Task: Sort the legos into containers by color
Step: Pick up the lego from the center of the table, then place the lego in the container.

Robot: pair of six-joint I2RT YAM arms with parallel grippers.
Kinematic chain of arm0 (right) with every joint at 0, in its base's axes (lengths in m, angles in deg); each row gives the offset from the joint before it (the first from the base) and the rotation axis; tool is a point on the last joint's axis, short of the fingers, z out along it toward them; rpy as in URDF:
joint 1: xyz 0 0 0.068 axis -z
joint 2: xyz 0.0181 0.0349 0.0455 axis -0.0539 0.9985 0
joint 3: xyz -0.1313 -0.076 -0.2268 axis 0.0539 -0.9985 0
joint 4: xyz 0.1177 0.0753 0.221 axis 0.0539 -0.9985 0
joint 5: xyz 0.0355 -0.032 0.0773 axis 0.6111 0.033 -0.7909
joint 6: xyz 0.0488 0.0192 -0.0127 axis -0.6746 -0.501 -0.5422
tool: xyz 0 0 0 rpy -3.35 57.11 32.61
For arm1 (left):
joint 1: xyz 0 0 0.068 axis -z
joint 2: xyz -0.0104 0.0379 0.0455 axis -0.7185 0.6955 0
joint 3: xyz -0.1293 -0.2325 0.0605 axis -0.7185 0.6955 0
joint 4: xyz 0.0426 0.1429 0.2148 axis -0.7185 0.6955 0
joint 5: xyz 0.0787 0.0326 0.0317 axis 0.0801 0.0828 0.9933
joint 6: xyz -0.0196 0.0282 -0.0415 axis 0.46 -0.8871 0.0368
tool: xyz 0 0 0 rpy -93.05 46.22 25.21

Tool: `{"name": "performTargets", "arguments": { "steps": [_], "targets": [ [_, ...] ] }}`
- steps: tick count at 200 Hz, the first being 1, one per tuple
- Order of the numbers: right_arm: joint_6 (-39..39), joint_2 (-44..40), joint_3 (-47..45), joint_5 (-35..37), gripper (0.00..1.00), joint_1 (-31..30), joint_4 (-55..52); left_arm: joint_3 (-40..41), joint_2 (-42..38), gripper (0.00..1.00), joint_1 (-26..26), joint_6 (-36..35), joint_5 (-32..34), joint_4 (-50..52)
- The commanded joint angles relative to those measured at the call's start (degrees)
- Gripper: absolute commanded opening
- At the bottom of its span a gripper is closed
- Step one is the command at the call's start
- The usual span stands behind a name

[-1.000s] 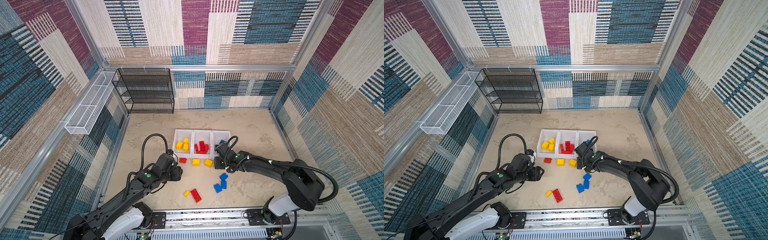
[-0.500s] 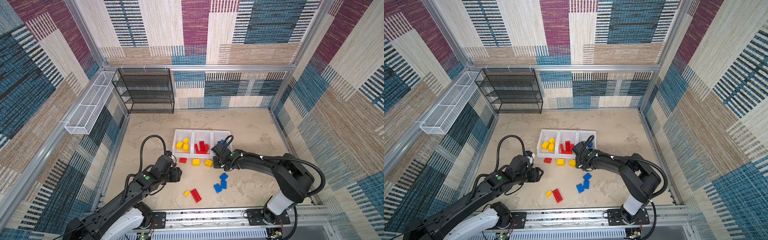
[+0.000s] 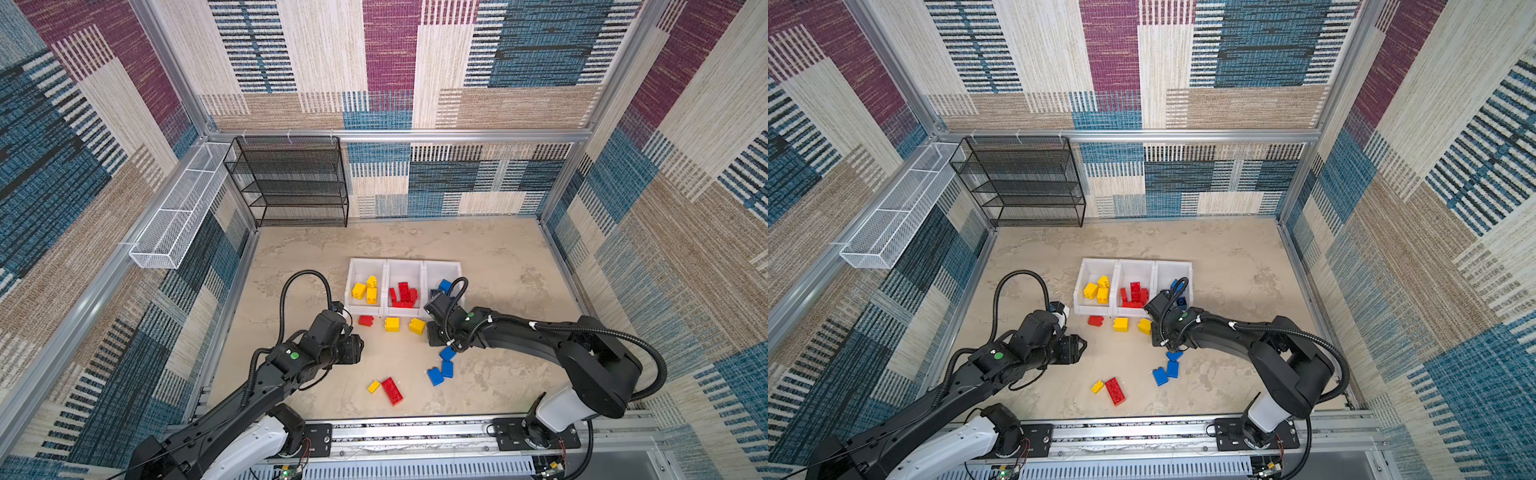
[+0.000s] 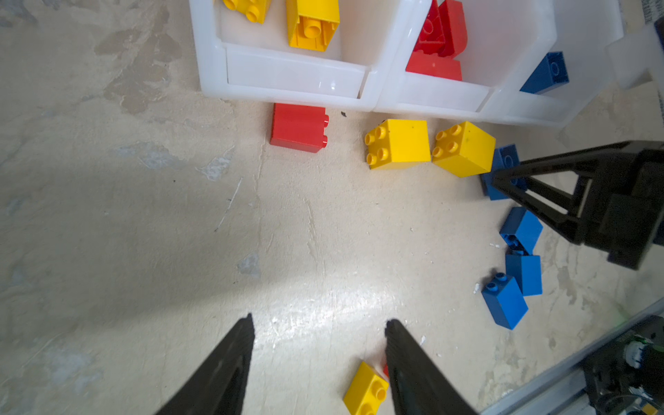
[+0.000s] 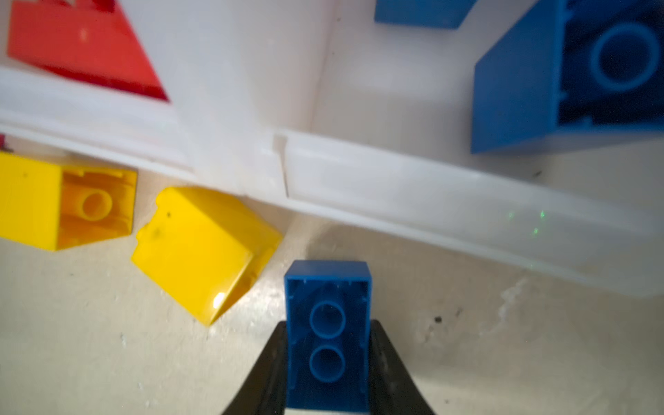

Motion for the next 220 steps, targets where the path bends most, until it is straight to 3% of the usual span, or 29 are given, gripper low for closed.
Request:
{"name": "performTargets", "arguments": {
  "steps": [1,54,111,175,190,220],
  "targets": [
    [-2.4,-3.0,-0.4,-0.8,0.30,-0.8,-1.9,0.1,0.0,0.62,0.0,0.8,1.2,-0.3],
    [1.1,-10.5,7.7,5.7,0.31,0.0,-8.5,-0.1,0.8,0.62,-0.1,0.6,0.6,-1.3],
    [7.2,-1.6,16.8,1.5,0.31,10.1,-2.4,-0.4,1.0,0.62,0.0,1.5,-1.8,-2.2],
    [10.1,7.1,19.8,-1.4,0.31,14.3,0.4,0.6,-0.3,0.62,0.0,2.7,-1.8,-1.4],
    [10.0,7.2,19.5,-1.8,0.38,14.3,0.9,0.7,-0.8,0.62,0.0,2.8,-1.7,-1.3],
    [9.8,7.6,19.7,-1.5,0.62,14.3,0.4,1.0,-1.4,0.62,0.0,2.6,-1.4,-0.8]
  ]
}}
